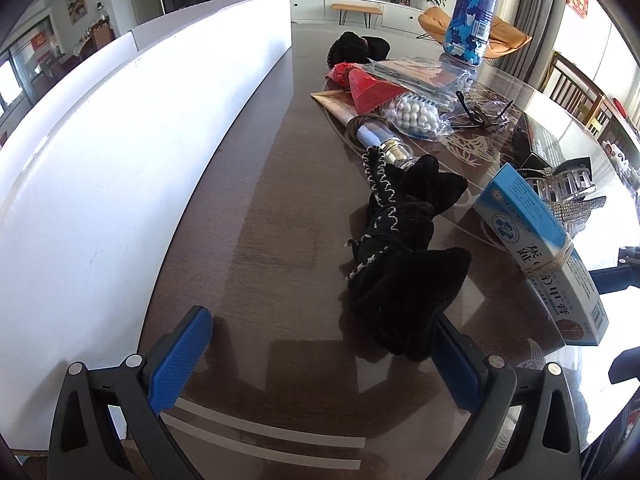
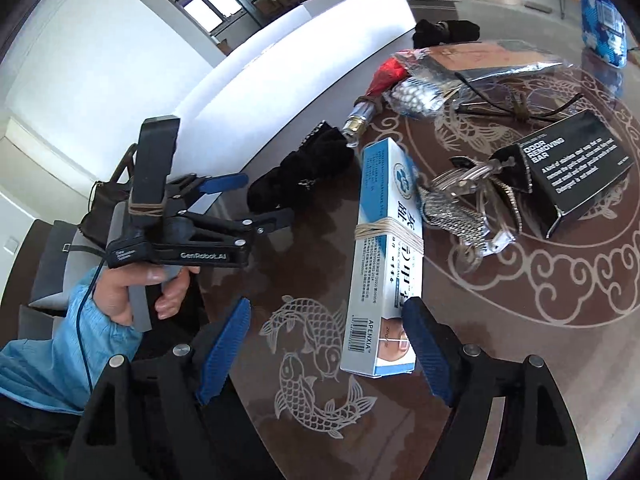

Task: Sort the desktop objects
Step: 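Lower the right tool's open fingers around the blue-and-white nail-cream box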

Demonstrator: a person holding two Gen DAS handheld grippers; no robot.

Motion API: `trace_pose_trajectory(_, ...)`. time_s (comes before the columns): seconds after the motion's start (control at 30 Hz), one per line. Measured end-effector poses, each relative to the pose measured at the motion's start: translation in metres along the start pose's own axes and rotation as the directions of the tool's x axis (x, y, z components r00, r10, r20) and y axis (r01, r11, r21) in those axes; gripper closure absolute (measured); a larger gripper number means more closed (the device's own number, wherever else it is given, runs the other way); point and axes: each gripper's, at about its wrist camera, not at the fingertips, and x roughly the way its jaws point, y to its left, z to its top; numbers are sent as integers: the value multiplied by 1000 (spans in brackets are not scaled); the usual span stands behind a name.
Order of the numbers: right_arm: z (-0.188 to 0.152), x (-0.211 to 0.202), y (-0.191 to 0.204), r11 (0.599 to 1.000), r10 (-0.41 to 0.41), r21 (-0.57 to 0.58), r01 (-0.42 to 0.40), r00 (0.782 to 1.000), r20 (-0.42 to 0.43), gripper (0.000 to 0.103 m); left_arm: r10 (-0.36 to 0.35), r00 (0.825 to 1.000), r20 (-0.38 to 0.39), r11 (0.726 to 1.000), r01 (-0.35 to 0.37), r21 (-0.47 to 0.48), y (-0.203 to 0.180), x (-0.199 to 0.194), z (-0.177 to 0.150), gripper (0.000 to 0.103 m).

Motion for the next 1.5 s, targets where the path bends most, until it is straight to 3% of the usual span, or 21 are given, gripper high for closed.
trace_pose_trajectory(0.1, 6, 9, -9, 994, -105, 24, 105, 994, 4, 24, 5, 1000, -1, 1000, -5, 4, -2, 1, 0, 0)
trace_pose_trajectory(0.3, 13, 8, -47, 982, -58, 184, 41, 994, 90, 28, 15, 1000, -4, 1000, -15, 23, -5, 3, -1, 0)
trace_pose_trajectory(0.4, 7, -4, -82, 922, 40, 371, -110, 981, 190, 30, 12, 1000, -2, 1000, -12, 25, -6, 2, -1, 0)
trace_pose_trajectory(0.43, 4, -9, -90, 901, 41, 413, -129, 976, 216, 36, 12, 1000, -2, 1000, -12, 25, -6, 2, 0, 0)
trace_pose_trajectory(0.5, 0, -21, -97, 898, -47, 437, -54, 975, 218, 49, 11, 1000, -2, 1000, -11, 25, -5, 2, -1, 0)
trace_pose_trajectory(0.6, 1, -35, -89, 913, -178, 397, 92, 966, 186, 47, 11, 1000, -1, 1000, -11, 28, -6, 2, -1, 0)
trace_pose_trajectory(0.67, 3, -41, -67, 954, -149, 287, 87, 968, 202, 47, 12, 1000, 0, 999, -12, 30, -7, 1, -1, 0)
trace_pose_trajectory(0.73, 4, -35, -40, 982, -105, 174, 72, 976, 189, 38, 12, 1000, -4, 999, -12, 32, -8, 2, -1, 0)
trace_pose_trajectory(0.87, 8, -13, -2, 989, -144, 44, 139, 980, 134, 35, 4, 1000, -4, 999, -4, 33, -10, 3, -1, 0)
trace_pose_trajectory(0.93, 6, -6, -12, 983, -164, 104, 151, 978, 129, 35, 3, 1000, -3, 999, -3, 32, -9, 2, -2, 0)
trace_pose_trajectory(1.0, 1, -7, -40, 963, -132, 252, 92, 980, 149, 36, 4, 1000, -4, 1000, -4, 25, -8, 2, -3, 0)
trace_pose_trajectory(1.03, -5, -13, -56, 946, -97, 323, 31, 977, 191, 46, 3, 1000, -4, 1000, -3, 21, -7, 2, -3, 0)
trace_pose_trajectory(1.13, -23, -28, -95, 860, -59, 503, -86, 963, 264, 59, -20, 1000, 4, 1000, 20, 6, -5, 0, -1, 0)
trace_pose_trajectory(1.2, -34, -40, -110, 823, -93, 562, -86, 955, 282, 61, -37, 999, 9, 999, 37, 4, -5, -1, 1, 0)
trace_pose_trajectory(1.3, -35, -48, -104, 864, -183, 502, 42, 955, 235, 58, -37, 999, 12, 999, 37, 19, -9, -2, 0, 0)
trace_pose_trajectory(1.37, -29, -44, -90, 913, -209, 392, 115, 956, 207, 47, -43, 999, 14, 999, 43, 26, -11, -2, 1, 0)
trace_pose_trajectory(1.43, -28, -38, -73, 949, -222, 270, 164, 954, 200, 17, -65, 998, 19, 998, 64, 25, -12, -1, 2, 0)
trace_pose_trajectory(1.5, -25, -27, -55, 965, -242, 156, 213, 950, 200, 13, -87, 996, 21, 996, 86, 25, -15, 1, 7, 0)
